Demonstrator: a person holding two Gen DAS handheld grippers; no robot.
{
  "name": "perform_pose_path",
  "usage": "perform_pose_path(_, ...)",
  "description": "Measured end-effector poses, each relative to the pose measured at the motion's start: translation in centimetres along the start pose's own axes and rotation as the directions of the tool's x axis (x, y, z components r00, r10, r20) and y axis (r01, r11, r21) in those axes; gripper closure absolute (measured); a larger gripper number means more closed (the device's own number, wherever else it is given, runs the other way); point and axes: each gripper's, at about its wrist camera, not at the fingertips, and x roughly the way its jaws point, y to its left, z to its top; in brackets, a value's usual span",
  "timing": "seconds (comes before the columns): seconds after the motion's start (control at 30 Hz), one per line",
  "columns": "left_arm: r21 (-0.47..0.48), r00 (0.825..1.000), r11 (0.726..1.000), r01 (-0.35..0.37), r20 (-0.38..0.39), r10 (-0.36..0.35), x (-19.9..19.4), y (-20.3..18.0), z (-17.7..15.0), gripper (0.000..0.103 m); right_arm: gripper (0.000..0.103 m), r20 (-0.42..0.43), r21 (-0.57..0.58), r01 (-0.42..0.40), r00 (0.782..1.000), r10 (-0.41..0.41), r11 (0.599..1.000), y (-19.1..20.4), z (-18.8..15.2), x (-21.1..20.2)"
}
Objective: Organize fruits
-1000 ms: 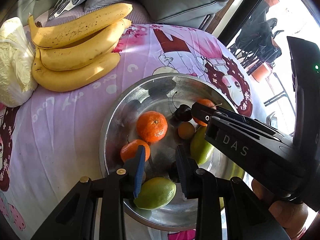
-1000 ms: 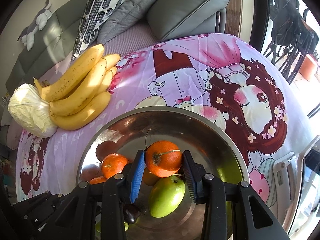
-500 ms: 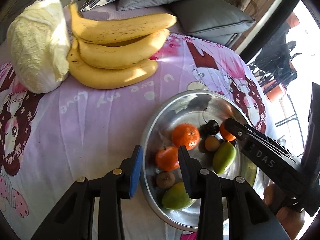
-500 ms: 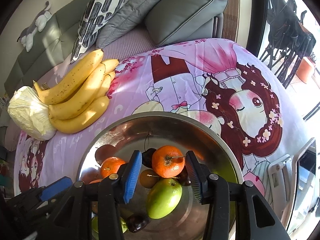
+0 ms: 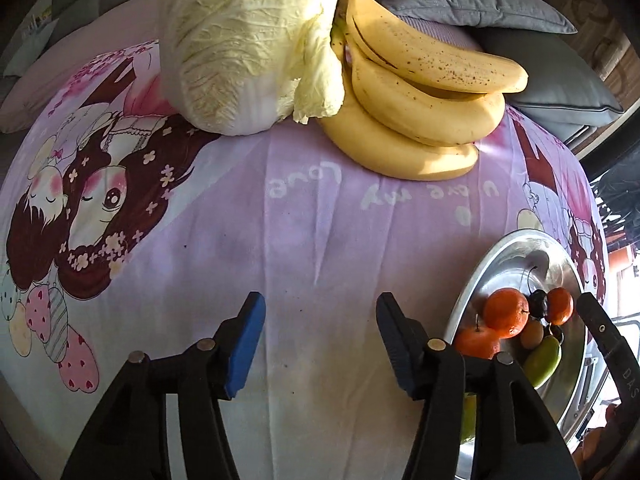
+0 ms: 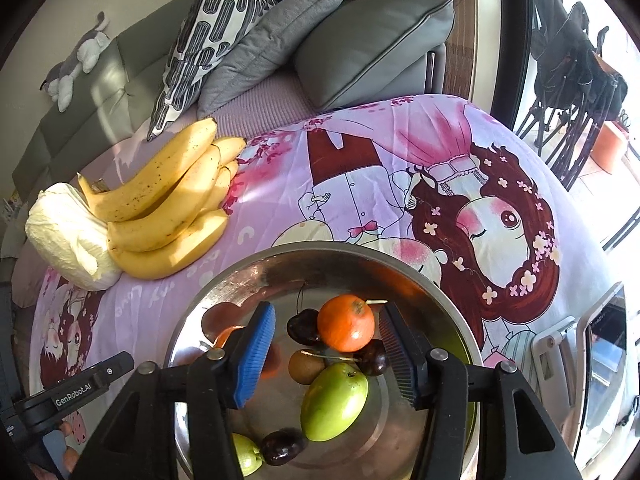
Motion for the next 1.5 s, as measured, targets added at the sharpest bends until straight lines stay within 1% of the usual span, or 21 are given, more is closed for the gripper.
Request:
perform_pose_path(0.07, 0.003, 1.000, 1.000, -0.009, -0.001, 0.009, 0.1, 0.0, 0.0, 0.038, 0.041, 0.000, -0.012, 0.004, 1.000, -0.004, 1.000, 0.3, -0.1, 0.0)
perform_pose_path(0.13, 0.005, 1.000, 1.000, -0.011, -0.003, 0.011, 0.1, 0.1, -0.1, 0.036, 0.034, -0.005, -0.028, 0.005, 1.000, -0.005, 1.000, 0.7, -0.2, 0.2)
perform_pose_path(0.23, 0.014, 1.000, 0.999, -0.031, 0.000, 0.031, 0.3, 0.0, -0.2, 0.029, 0.032, -0.020, -0.062, 0.001, 1.000, -0.002, 0.998, 1.5, -0.4, 0.5)
perform_pose_path(0.3, 0.017, 0.999, 0.999, -0.042, 0.001, 0.042, 0.5, -0.1, -0.1, 0.029, 0.030, -0.031, -0.085, -0.001, 1.000, -0.002, 0.996, 2.1, -0.7, 0.7)
perform_pose_path(0.37, 0.015, 0.999, 0.999, -0.053, 0.000, 0.053, 1.0, -0.2, -0.2, 0.027, 0.027, -0.039, -0.109, -0.005, 0.999, 0.001, 0.994, 2.8, -1.0, 0.9)
perform_pose_path(0.4, 0.014, 0.998, 0.998, -0.057, 0.000, 0.057, 1.3, -0.3, -0.1, 0.022, 0.026, -0.042, -0.121, -0.008, 0.999, 0.003, 0.993, 3.1, -1.1, 0.9)
perform_pose_path(0.43, 0.013, 0.998, 0.998, -0.060, 0.003, 0.060, 1.3, -0.3, -0.1, 0.020, 0.024, -0.044, -0.130, -0.012, 0.999, 0.006, 0.991, 3.4, -1.2, 1.0)
perform_pose_path(0.53, 0.013, 0.998, 0.997, -0.070, 0.010, 0.069, 1.5, 0.1, -0.1, 0.020, 0.022, -0.052, -0.153, -0.023, 0.999, 0.015, 0.988, 4.2, -1.6, 1.1)
perform_pose_path(0.63, 0.018, 0.997, 0.996, -0.082, 0.017, 0.082, 1.8, 0.8, 0.2, 0.020, 0.021, -0.059, -0.168, -0.031, 0.998, 0.021, 0.985, 4.7, -1.8, 1.2)
perform_pose_path(0.7, 0.021, 0.996, 0.996, -0.089, 0.020, 0.088, 1.7, 0.8, 0.3, 0.016, 0.020, -0.064, -0.172, -0.034, 0.998, 0.023, 0.985, 5.0, -2.0, 1.3)
perform_pose_path(0.77, 0.025, 0.995, 0.995, -0.092, 0.027, 0.091, 1.7, 0.9, 0.3, 0.015, 0.016, -0.066, -0.173, -0.037, 0.997, 0.025, 0.984, 5.1, -2.0, 1.4)
perform_pose_path(0.8, 0.028, 0.995, 0.995, -0.094, 0.032, 0.093, 1.5, 0.8, 0.4, 0.015, 0.009, -0.065, -0.173, -0.036, 0.998, 0.025, 0.984, 5.1, -2.1, 1.4)
perform_pose_path(0.83, 0.031, 0.995, 0.995, -0.098, 0.036, 0.096, 1.5, 0.8, 0.4, 0.015, 0.005, -0.063, -0.174, -0.035, 0.998, 0.024, 0.984, 5.1, -2.1, 1.4)
perform_pose_path(0.9, 0.035, 0.994, 0.994, -0.106, 0.040, 0.104, 1.4, 0.8, 0.5, 0.015, 0.003, -0.059, -0.171, -0.033, 0.998, 0.023, 0.985, 5.1, -2.0, 1.3)
perform_pose_path(1.13, 0.066, 0.989, 0.988, -0.141, 0.063, 0.137, 1.0, 0.5, 0.6, 0.015, 0.002, -0.069, -0.162, -0.023, 0.998, 0.011, 0.986, 4.9, -2.0, 1.6)
perform_pose_path(1.33, 0.056, 0.980, 0.983, -0.175, 0.108, 0.168, -0.2, 0.6, 0.5, 0.015, 0.002, -0.057, -0.165, -0.028, 0.998, 0.018, 0.986, 5.1, -2.2, 1.3)
perform_pose_path(1.5, 0.032, 0.972, 0.981, -0.194, 0.139, 0.187, -0.7, 1.5, 0.3, 0.015, 0.002, -0.061, -0.170, -0.035, 0.998, 0.025, 0.985, 5.6, -2.9, 0.9)
